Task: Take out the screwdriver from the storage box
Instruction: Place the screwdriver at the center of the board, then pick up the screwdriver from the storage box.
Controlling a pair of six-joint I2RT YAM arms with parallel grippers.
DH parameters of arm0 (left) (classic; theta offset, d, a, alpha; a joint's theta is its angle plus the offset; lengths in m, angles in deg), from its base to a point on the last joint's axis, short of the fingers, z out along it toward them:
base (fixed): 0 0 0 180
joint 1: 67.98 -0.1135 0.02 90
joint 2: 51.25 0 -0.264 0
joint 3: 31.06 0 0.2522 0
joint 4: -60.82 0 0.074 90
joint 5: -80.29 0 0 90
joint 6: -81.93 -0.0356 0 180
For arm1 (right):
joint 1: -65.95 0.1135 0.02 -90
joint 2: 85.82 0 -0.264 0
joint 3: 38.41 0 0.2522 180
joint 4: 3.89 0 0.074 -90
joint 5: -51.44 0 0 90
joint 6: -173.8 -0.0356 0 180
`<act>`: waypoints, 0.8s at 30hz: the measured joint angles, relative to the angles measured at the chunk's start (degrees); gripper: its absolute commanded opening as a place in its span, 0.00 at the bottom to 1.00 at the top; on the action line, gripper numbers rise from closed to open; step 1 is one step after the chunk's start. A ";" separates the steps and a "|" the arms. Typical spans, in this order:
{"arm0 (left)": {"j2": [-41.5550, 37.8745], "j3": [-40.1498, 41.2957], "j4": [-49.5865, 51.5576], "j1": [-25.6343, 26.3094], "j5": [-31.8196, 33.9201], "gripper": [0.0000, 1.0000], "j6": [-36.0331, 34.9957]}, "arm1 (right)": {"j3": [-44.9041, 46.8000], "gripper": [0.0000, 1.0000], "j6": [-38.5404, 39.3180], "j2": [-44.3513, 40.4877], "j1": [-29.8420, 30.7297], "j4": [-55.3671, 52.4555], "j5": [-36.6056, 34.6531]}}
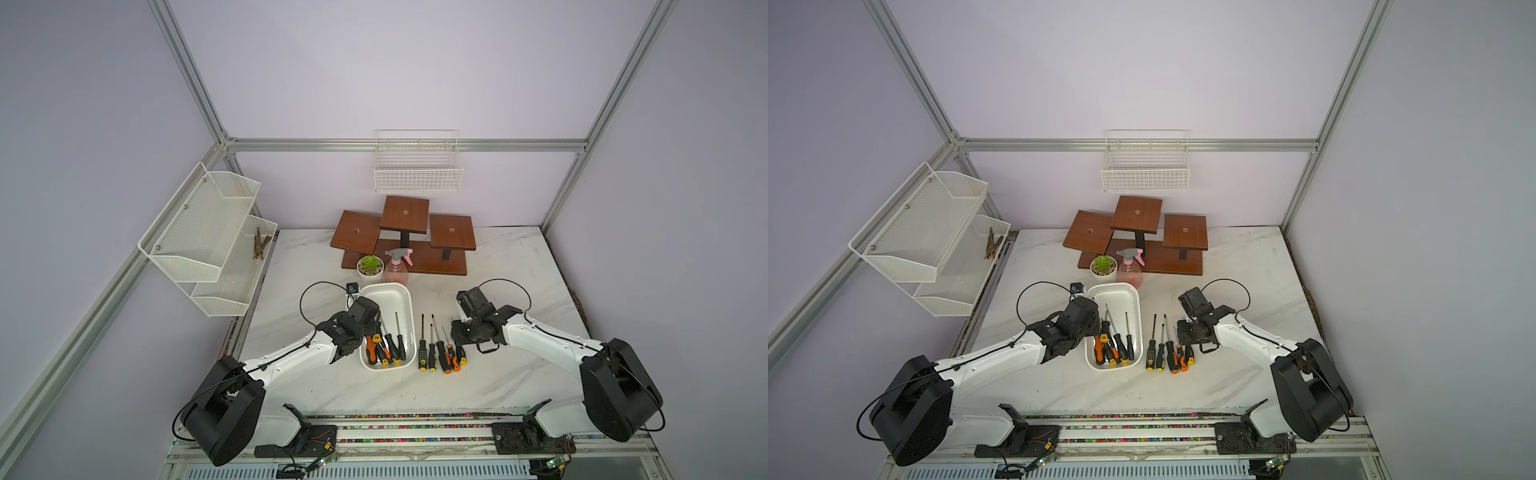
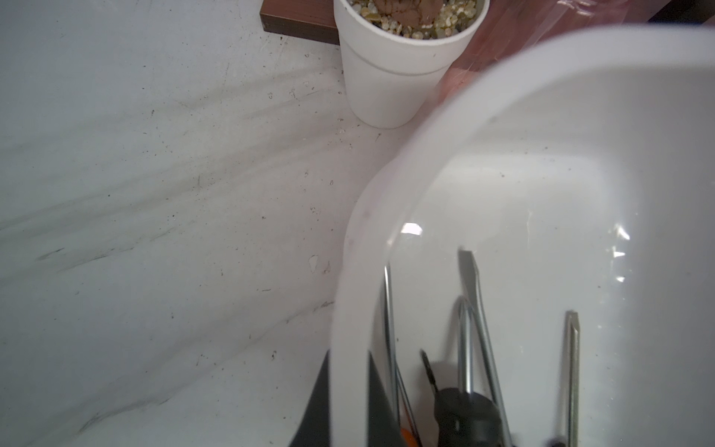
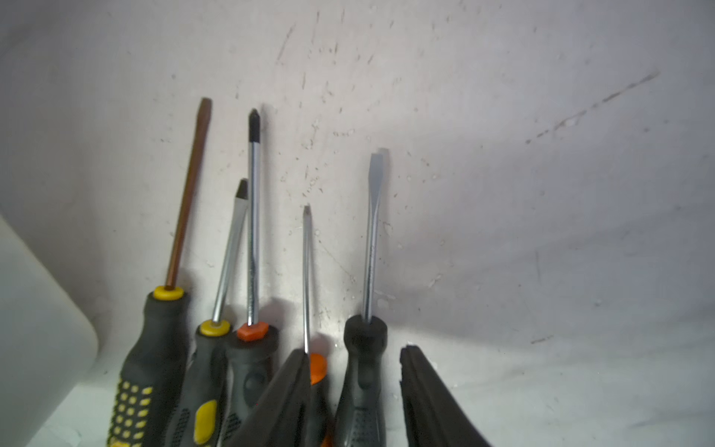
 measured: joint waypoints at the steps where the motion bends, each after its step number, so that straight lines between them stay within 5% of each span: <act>1: 0.00 0.00 0.00 0.00 0.00 0.00 -0.02 | -0.57 0.46 -0.11 -1.18 0.00 -0.22 0.31; 8: 0.00 0.00 -0.04 0.00 -0.17 0.00 -0.02 | -4.94 0.47 -1.75 -6.25 1.20 -0.66 4.15; 24: -0.61 0.00 0.09 0.00 -0.63 0.00 -0.26 | -13.20 0.51 -8.74 -4.79 20.68 -1.51 1.27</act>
